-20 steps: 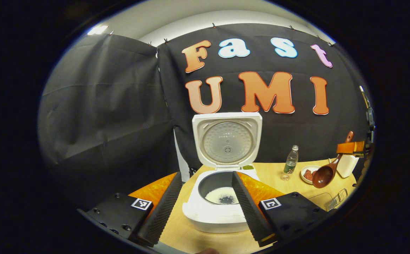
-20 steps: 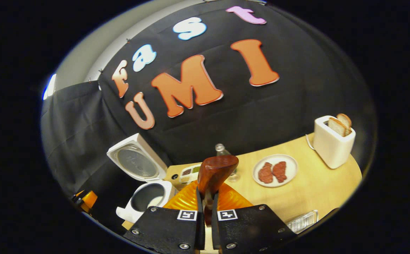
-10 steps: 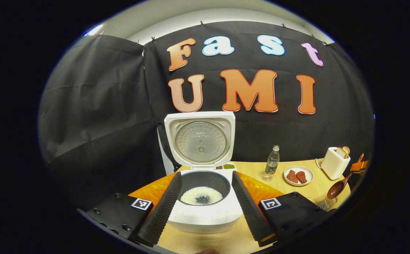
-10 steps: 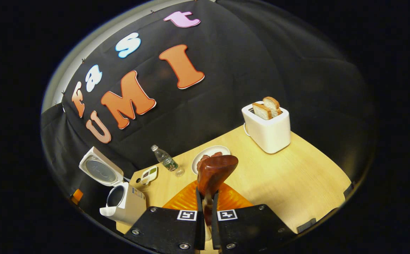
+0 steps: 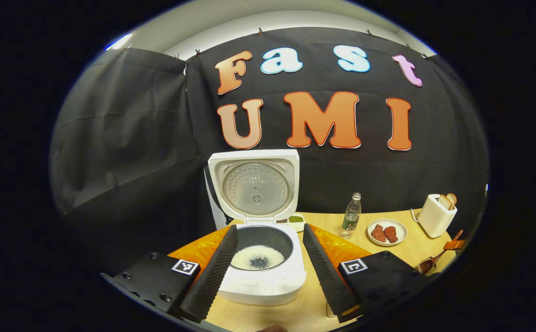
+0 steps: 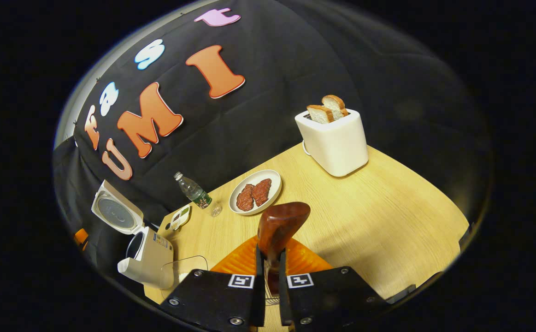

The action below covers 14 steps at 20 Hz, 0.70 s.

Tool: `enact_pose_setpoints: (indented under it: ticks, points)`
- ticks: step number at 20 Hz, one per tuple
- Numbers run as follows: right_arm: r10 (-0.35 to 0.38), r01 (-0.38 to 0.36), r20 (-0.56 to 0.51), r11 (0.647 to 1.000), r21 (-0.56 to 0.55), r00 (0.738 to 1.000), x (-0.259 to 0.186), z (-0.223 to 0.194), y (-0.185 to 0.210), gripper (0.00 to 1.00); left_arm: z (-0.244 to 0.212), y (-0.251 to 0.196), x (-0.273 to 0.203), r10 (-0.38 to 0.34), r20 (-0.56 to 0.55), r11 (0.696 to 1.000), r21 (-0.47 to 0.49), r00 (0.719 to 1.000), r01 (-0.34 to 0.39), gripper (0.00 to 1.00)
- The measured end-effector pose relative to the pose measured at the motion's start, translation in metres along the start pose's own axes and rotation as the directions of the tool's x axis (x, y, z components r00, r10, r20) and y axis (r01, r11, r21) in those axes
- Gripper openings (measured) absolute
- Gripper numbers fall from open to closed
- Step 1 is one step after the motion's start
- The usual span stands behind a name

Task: Close the left gripper, press the button to open the rice cooker; take a wooden spoon from the chopstick holder with the right hand, scoop a spoonful of rice and pour it into the rice cooker, then put the wooden spoon back into the chopstick holder.

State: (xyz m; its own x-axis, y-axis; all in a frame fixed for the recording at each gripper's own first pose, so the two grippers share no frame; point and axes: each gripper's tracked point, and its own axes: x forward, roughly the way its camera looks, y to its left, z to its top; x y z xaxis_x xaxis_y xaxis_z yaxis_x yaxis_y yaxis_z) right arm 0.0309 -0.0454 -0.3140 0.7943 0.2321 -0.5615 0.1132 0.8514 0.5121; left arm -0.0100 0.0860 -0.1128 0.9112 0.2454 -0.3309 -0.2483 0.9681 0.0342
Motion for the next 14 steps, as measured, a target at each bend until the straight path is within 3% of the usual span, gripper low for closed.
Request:
enact_pose_setpoints:
  ticks: [1, 5, 7, 8, 9, 10, 12, 14]
  points:
    - [0.003, -0.003, -0.011, 1.0, 0.011, 1.0, 0.002, -0.005, -0.001, 0.13, 0.007, 0.003, 0.005, 0.002, 0.001, 1.0, -0.016, 1.0, -0.002, 0.99]
    - [0.009, -0.008, -0.023, 0.999, 0.05, 1.0, 0.004, -0.008, -0.001, 0.23, 0.045, 0.016, 0.034, -0.022, 0.008, 0.995, -0.098, 1.0, 0.023, 0.94]
    - [-0.001, 0.001, -0.001, 0.998, 0.065, 1.0, -0.003, 0.0, -0.003, 0.4, 0.066, 0.019, 0.055, -0.042, 0.002, 0.991, -0.125, 0.999, 0.042, 0.94]
    - [-0.017, 0.016, 0.01, 0.998, 0.056, 1.0, -0.013, 0.007, -0.011, 0.58, 0.079, 0.02, 0.066, -0.056, -0.002, 0.989, -0.141, 0.998, 0.055, 0.95]
    - [-0.038, 0.037, 0.027, 0.999, 0.037, 0.999, -0.019, 0.013, -0.015, 0.68, 0.095, 0.021, 0.078, -0.072, 0.001, 0.985, -0.154, 0.997, 0.072, 0.94]
    - [-0.062, 0.062, 0.048, 0.998, 0.01, 0.997, -0.026, 0.021, -0.02, 0.83, 0.104, 0.023, 0.09, -0.078, -0.019, 0.986, -0.151, 0.997, 0.074, 0.95]
    - [-0.094, 0.099, 0.098, 0.994, -0.049, 0.991, -0.045, 0.041, -0.02, 0.94, 0.13, 0.031, 0.122, -0.062, -0.019, 0.991, -0.12, 0.998, 0.059, 0.94]
    - [-0.106, 0.126, 0.16, 0.985, -0.118, 0.981, -0.07, 0.061, -0.012, 0.94, 0.15, 0.033, 0.161, -0.045, -0.013, 0.996, -0.076, 0.999, 0.044, 0.95]
